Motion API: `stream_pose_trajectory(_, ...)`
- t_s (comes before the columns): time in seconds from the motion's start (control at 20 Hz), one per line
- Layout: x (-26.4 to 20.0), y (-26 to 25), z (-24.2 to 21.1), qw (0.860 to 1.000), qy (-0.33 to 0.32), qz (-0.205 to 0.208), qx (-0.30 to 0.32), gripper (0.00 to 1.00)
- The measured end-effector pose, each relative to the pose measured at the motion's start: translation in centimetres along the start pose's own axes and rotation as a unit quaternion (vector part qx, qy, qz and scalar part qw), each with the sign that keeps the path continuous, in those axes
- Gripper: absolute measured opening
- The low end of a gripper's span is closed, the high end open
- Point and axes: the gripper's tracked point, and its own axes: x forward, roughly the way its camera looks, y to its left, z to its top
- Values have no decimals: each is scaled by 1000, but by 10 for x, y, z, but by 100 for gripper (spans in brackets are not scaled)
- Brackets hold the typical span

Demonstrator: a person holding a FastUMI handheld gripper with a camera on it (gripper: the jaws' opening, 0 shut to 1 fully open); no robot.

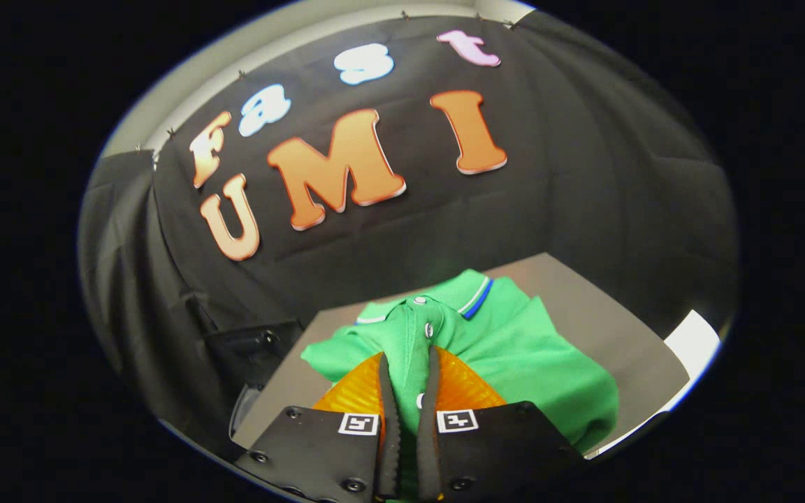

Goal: Put the clothes into the washing machine and then close the washing machine lid.

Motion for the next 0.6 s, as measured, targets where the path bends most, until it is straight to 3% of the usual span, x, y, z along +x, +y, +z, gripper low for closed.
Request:
stream_pose_trajectory(0.35, -71, 56, 65, 988, -123, 59, -69, 17)
stream_pose_trajectory(0.6, -109, 100, 79, 977, -176, 80, -89, 17)
